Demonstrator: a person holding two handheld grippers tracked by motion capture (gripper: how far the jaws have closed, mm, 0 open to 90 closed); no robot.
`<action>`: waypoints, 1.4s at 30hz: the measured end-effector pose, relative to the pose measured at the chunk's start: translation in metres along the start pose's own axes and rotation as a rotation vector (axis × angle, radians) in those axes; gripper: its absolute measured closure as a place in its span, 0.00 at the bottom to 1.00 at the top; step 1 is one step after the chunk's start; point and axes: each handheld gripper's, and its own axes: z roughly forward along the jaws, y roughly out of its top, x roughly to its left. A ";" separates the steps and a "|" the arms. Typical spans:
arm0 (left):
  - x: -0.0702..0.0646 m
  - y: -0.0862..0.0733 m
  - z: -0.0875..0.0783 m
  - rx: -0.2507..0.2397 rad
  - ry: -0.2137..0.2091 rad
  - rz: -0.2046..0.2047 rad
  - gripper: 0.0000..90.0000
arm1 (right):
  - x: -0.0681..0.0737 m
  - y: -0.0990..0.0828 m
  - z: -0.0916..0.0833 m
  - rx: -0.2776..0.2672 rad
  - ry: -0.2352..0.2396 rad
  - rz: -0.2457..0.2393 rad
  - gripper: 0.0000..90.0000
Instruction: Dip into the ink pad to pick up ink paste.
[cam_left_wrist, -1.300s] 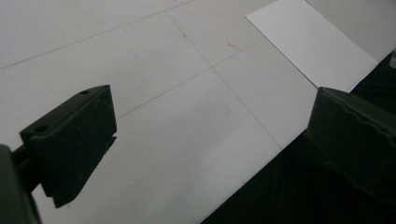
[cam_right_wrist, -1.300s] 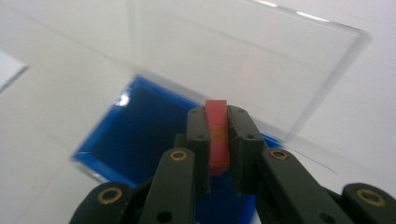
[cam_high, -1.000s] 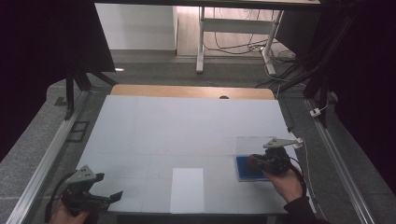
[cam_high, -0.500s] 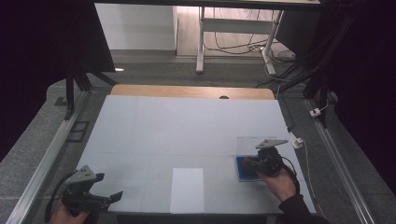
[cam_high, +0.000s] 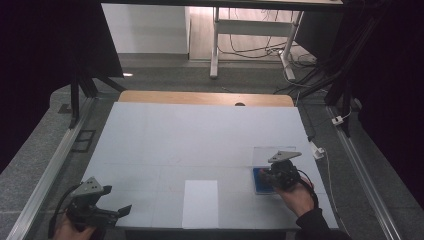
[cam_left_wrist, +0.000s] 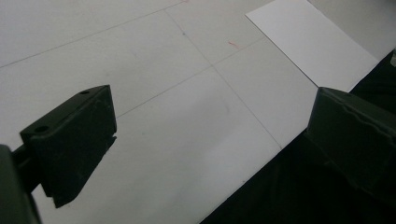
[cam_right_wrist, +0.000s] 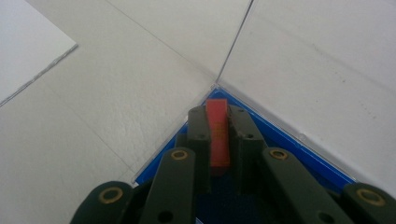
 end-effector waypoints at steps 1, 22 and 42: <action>0.000 0.000 0.000 0.000 0.000 0.000 0.02 | 0.000 0.000 0.000 -0.003 0.001 -0.001 0.90; 0.001 0.000 0.000 -0.002 -0.003 -0.007 0.02 | -0.012 -0.004 -0.019 -0.119 0.029 0.096 0.89; 0.000 0.001 0.001 0.007 0.003 0.000 0.02 | 0.005 -0.001 -0.034 -0.163 0.097 0.035 0.89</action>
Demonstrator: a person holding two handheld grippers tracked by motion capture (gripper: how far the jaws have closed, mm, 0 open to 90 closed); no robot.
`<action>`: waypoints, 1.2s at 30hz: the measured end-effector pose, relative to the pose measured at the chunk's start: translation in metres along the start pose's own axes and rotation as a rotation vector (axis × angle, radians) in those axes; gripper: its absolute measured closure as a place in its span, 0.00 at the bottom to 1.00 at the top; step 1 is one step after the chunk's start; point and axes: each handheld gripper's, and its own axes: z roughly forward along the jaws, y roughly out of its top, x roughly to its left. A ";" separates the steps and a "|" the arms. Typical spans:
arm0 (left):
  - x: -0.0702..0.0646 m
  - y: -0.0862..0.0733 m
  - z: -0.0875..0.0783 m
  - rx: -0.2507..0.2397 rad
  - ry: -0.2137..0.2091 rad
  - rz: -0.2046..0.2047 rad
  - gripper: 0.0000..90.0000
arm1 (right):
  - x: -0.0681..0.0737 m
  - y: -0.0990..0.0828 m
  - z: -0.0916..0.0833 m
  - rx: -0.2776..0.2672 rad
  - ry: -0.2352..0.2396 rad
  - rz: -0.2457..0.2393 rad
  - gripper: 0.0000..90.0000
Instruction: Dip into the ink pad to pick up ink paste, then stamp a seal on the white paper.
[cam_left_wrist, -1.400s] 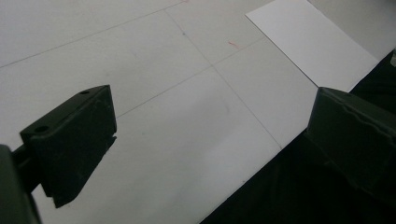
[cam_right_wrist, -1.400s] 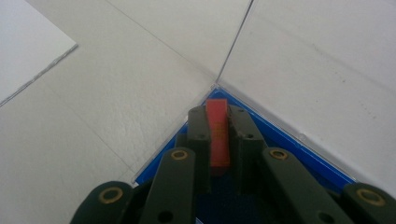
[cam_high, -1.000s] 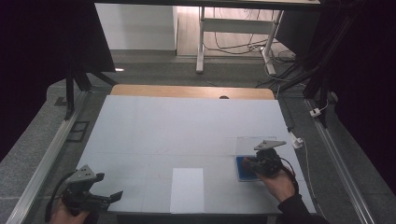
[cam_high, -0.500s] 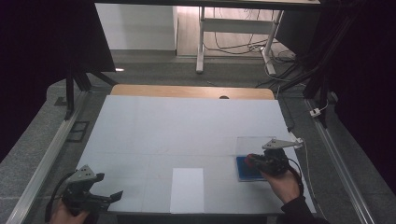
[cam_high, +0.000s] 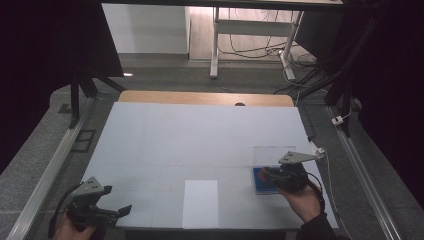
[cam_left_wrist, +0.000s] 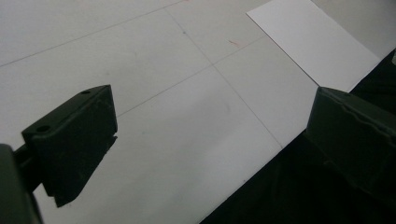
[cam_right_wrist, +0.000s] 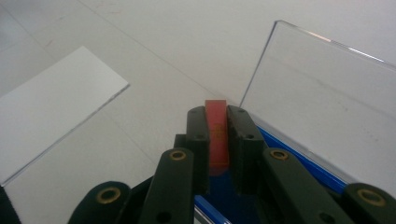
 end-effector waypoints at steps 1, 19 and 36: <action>0.000 0.000 0.000 0.000 0.000 0.001 0.03 | 0.002 0.000 -0.001 -0.002 0.006 -0.001 0.89; 0.000 0.000 0.000 0.002 0.002 0.001 0.03 | 0.023 0.007 -0.002 -0.013 0.054 -0.048 0.89; 0.000 0.000 0.000 0.004 0.002 0.003 0.03 | 0.037 0.015 0.009 -0.009 0.114 -0.070 0.89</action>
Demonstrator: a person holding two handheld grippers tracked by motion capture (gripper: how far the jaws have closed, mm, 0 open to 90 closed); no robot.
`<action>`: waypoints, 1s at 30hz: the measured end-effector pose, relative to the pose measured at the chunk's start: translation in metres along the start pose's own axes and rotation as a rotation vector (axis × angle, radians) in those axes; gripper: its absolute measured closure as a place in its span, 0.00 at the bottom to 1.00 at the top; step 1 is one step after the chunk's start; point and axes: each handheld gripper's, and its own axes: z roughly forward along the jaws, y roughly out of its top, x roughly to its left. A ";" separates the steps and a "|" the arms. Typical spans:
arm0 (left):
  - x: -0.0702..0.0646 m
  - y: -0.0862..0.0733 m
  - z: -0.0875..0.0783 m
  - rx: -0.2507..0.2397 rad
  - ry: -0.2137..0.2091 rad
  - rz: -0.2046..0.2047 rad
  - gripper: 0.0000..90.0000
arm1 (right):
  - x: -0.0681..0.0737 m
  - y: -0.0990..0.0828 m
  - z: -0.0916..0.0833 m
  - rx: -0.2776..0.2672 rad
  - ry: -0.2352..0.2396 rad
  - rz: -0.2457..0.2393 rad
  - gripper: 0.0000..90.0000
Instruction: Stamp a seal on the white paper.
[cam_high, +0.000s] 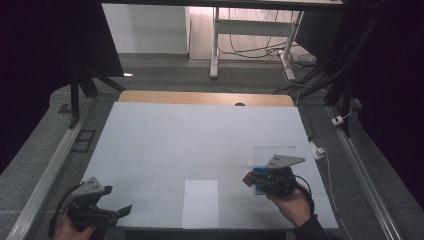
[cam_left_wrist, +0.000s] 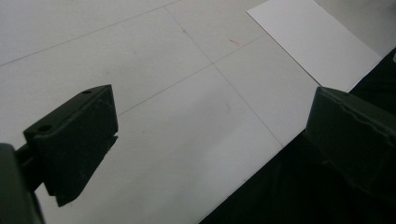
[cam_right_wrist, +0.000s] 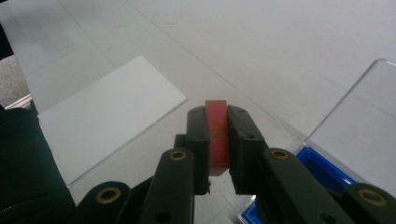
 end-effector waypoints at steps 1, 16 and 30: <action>0.000 0.000 0.000 0.000 0.000 0.000 0.03 | 0.001 0.001 0.001 -0.003 0.006 -0.003 0.89; 0.000 0.000 0.000 0.000 0.000 0.000 0.03 | 0.015 0.008 0.018 0.020 0.055 -0.034 0.89; 0.000 0.000 0.000 0.001 -0.001 0.001 0.03 | 0.037 0.014 0.043 0.069 0.106 -0.104 0.89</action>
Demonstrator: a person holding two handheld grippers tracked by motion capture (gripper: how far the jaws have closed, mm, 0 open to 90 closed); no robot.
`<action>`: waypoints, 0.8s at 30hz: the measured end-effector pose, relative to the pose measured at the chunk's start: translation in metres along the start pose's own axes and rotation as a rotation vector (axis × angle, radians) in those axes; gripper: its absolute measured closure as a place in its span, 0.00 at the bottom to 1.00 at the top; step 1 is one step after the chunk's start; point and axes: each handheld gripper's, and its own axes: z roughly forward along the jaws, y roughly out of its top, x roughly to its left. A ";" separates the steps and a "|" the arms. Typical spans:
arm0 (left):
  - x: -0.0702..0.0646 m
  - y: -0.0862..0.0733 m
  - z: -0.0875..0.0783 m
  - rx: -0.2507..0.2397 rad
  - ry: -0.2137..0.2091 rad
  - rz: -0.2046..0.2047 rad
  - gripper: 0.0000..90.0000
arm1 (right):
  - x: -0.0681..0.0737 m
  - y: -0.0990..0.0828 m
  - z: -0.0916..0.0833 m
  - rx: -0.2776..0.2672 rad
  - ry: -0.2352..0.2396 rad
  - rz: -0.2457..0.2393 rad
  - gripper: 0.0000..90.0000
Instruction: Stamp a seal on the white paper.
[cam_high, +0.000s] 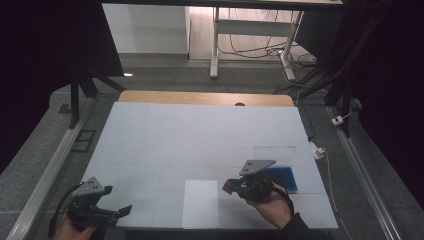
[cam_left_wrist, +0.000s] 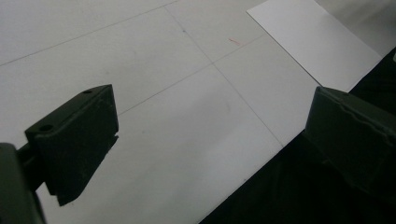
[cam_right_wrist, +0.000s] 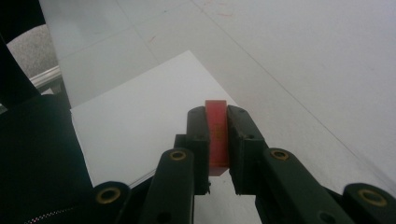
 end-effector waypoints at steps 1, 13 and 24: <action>0.000 0.000 0.000 0.000 0.000 0.000 0.03 | 0.001 0.000 0.002 0.006 0.002 -0.007 0.89; 0.000 0.000 0.000 0.000 -0.004 0.000 0.04 | 0.018 0.010 0.027 0.028 0.066 -0.039 0.89; 0.000 0.000 0.000 0.000 -0.004 0.002 0.04 | 0.020 0.018 0.048 0.048 0.072 -0.075 0.89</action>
